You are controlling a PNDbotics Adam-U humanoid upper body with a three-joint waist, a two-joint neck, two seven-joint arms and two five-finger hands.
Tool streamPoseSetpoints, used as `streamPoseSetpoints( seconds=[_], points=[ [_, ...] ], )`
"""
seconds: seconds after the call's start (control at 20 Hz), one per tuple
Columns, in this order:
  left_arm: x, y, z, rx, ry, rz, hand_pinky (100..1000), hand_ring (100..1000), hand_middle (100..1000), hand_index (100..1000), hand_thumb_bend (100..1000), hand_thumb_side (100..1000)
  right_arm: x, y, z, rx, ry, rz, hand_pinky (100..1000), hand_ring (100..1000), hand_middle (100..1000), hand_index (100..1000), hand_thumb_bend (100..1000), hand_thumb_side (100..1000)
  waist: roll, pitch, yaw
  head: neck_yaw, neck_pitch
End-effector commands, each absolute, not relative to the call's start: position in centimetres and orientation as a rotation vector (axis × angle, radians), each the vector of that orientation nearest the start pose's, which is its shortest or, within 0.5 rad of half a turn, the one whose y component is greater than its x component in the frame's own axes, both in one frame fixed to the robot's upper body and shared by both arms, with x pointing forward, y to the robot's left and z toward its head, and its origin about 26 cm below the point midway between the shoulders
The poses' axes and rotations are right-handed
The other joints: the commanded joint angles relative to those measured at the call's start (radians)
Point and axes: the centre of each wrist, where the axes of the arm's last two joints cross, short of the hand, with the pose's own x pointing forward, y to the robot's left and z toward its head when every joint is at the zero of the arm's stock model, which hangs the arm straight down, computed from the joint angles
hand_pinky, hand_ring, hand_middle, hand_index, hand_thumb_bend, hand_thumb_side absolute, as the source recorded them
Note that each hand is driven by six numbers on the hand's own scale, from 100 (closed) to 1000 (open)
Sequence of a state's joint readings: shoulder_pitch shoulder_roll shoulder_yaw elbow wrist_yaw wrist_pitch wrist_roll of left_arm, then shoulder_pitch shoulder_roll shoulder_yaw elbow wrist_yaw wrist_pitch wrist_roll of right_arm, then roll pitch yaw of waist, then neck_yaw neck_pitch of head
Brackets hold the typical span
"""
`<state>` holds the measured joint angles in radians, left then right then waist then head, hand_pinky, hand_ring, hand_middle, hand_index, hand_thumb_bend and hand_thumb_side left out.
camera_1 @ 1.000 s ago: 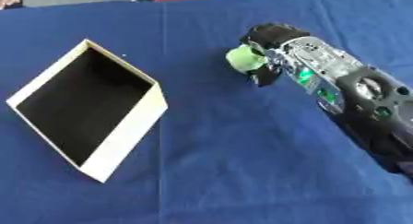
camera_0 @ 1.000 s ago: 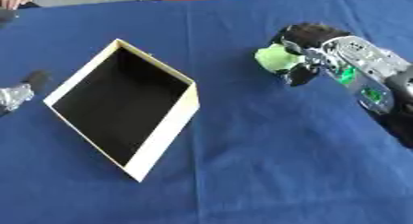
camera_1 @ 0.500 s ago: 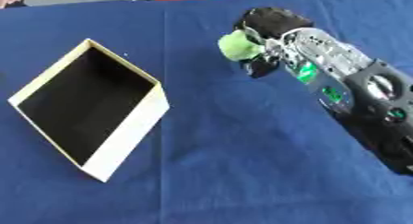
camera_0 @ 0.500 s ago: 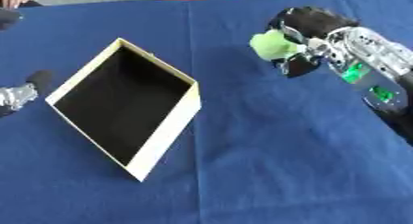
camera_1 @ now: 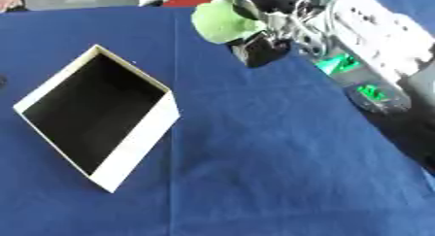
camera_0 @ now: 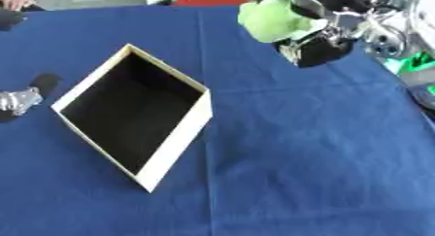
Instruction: Pick up objects on the table and place them in the box.
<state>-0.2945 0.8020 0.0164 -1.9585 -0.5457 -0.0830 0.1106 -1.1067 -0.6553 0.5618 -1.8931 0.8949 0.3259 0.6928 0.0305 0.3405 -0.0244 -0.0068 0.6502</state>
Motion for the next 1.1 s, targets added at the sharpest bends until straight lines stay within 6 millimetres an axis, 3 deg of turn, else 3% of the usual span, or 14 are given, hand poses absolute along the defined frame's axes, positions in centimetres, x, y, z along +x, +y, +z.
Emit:
streamPoseSetpoints(
  seconds=[0.05,0.3,0.35,0.4,0.7,1.1],
  points=[
    [29.1,33.3,26.3,-1.656,2.832,1.404,516,659,649,789,506,628,27.4,-11.9,37.3,1.577,2.138,-2.195,874,762,726,758,100,100,-0.002,-0.028,0.004,0.003,0.008],
    [29.1,33.1,26.4,-1.641,2.830,1.405,515,659,649,789,507,627,26.0,-10.1,37.9,1.440,2.154,-2.205,875,760,725,763,100,100,-0.013,-0.034,0.010,-0.005,0.025],
    [29.0,33.1,26.4,-1.636,2.831,1.404,515,659,649,789,508,626,25.7,-9.6,37.9,1.408,2.155,-2.211,875,759,724,765,100,149,-0.015,-0.034,0.011,-0.005,0.027],
    [29.0,33.0,26.4,-1.632,2.832,1.403,515,659,649,789,508,626,25.5,-9.2,37.9,1.378,2.158,-2.215,874,758,723,765,100,100,-0.017,-0.034,0.013,-0.006,0.028],
    [29.0,32.7,26.6,-1.608,2.838,1.399,513,658,648,789,509,624,24.7,-7.3,37.7,1.252,2.184,-2.222,870,752,716,771,100,100,-0.025,-0.033,0.025,-0.003,0.028],
    [29.0,32.5,26.6,-1.585,2.855,1.392,512,656,646,789,513,623,25.7,-4.9,36.2,1.198,2.242,-2.238,865,742,705,778,100,108,-0.032,-0.028,0.043,-0.013,0.016]
  ],
)
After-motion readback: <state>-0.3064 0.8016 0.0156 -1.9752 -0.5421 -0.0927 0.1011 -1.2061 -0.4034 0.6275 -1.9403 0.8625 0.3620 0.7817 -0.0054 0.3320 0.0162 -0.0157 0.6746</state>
